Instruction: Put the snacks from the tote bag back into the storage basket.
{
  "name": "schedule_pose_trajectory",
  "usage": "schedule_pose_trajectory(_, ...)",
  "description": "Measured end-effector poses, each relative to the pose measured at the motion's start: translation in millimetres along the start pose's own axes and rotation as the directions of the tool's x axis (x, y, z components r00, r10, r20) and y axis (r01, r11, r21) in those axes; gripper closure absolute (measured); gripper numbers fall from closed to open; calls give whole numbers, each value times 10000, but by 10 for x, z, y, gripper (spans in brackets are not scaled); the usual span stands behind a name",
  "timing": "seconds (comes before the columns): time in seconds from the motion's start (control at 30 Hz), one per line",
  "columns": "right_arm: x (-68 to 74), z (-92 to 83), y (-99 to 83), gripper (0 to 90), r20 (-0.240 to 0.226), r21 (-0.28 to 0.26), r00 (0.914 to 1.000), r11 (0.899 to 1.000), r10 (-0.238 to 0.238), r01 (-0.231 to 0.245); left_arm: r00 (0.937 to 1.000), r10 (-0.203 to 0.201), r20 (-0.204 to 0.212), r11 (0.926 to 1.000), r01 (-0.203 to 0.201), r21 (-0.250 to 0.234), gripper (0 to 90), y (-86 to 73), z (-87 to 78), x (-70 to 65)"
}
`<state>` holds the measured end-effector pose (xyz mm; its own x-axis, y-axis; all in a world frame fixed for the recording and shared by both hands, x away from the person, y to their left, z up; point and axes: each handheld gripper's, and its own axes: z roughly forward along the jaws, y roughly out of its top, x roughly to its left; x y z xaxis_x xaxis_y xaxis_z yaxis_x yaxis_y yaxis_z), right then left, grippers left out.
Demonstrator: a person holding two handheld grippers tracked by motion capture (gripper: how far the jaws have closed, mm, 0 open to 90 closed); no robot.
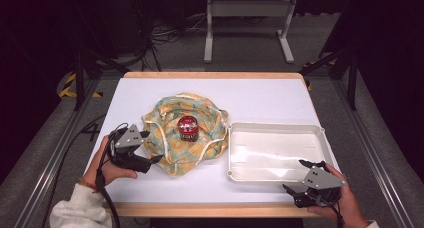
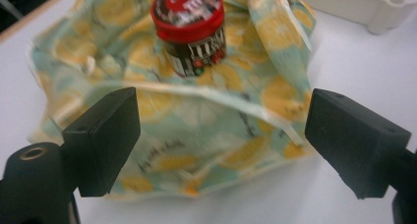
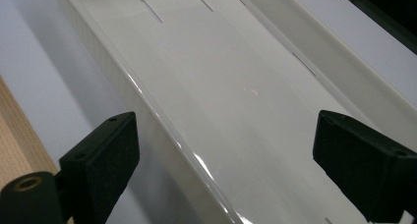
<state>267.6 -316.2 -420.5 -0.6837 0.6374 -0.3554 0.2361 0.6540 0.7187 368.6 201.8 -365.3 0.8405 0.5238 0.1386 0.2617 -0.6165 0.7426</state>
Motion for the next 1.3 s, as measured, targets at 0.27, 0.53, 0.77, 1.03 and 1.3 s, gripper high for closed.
schedule_pose_trajectory(0.27,-3,-13,-34,108,22,68,10000,9999,95,-95,9961,852,230,9916,-871,961,203,279,213,131)
schedule_pose_trajectory(0.53,6,-41,-52,108,83,117,9999,9999,106,-107,9887,1154,961,9822,-1280,1375,218,494,390,200)
schedule_pose_trajectory(0.77,15,-51,-56,108,101,126,9999,9998,122,-123,9789,1599,1275,9712,-1791,1572,205,685,509,244)
schedule_pose_trajectory(1.03,18,-71,-50,108,138,41,9998,9999,158,-159,9725,1833,1440,9496,-2130,2300,180,771,642,308)
schedule_pose_trajectory(1.3,21,-69,-50,108,104,72,9999,9999,131,-131,9615,2101,1773,9239,-2545,2856,194,825,789,396)
